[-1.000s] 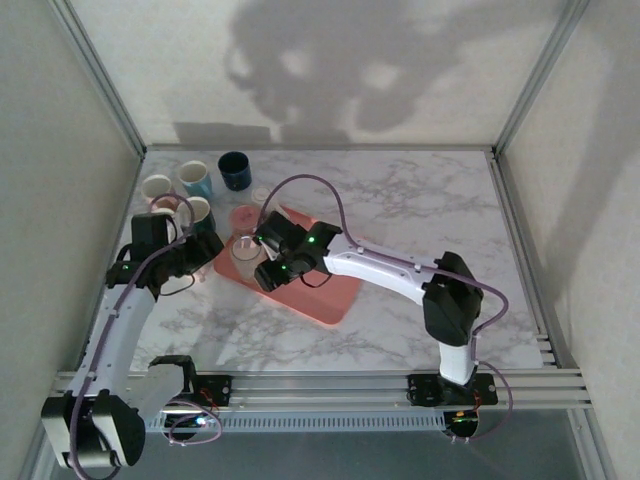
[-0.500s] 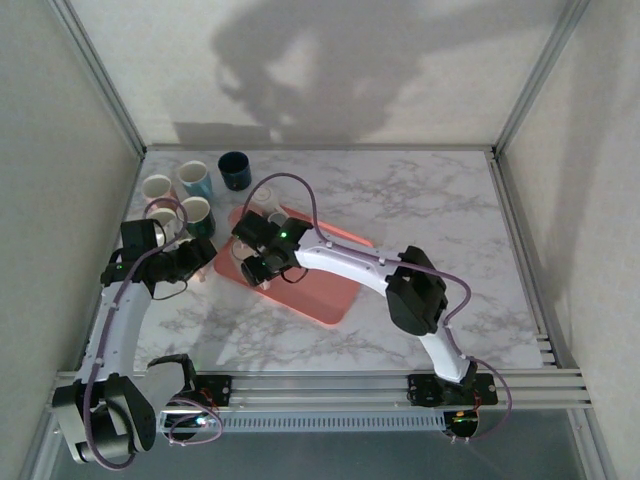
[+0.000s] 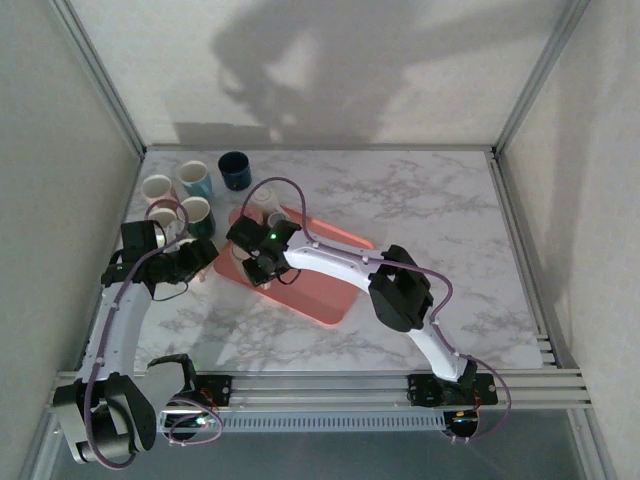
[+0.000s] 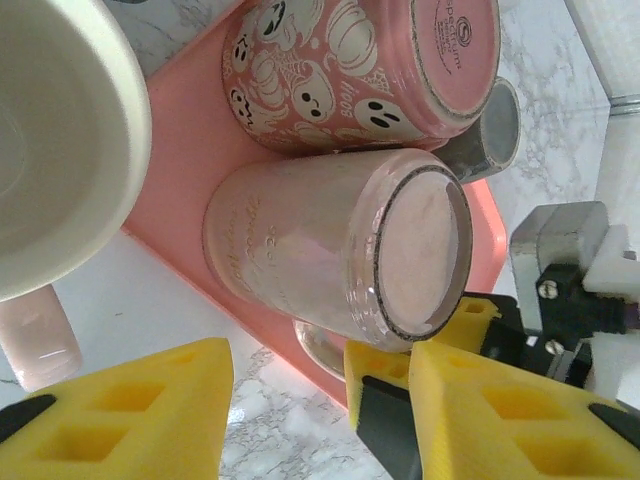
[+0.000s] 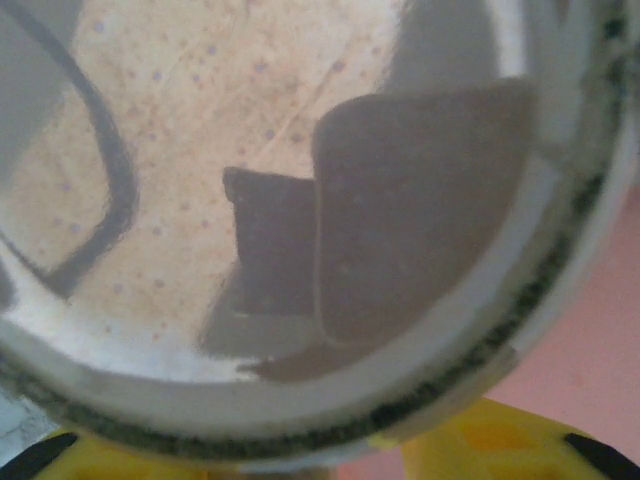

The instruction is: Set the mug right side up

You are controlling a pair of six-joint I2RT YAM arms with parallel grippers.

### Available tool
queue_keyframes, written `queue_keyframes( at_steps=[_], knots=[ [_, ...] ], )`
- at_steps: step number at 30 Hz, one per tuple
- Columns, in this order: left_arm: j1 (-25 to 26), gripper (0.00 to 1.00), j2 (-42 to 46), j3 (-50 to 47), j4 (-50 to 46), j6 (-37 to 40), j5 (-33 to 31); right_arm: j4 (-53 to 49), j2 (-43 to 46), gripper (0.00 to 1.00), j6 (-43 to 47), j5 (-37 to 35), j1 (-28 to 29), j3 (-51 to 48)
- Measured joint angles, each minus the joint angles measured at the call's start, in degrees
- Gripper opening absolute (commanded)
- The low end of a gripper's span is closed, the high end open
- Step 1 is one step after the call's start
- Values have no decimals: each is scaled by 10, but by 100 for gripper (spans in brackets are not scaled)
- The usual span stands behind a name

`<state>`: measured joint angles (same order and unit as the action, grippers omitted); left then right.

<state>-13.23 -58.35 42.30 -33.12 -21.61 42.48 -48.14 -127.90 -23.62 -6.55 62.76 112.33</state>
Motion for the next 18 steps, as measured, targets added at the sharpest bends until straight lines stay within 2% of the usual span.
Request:
queue_keyframes(
  at_steps=[4,10,18],
  knots=[
    [0,51,-4,0,4,0,7,0,-7,30,3,-11,4,3],
    [0,51,-21,0,11,-4,21,-2,-8,1,14,-26,9,3],
    [0,51,-13,0,14,-22,29,19,21,0,20,-24,9,-42]
  ],
)
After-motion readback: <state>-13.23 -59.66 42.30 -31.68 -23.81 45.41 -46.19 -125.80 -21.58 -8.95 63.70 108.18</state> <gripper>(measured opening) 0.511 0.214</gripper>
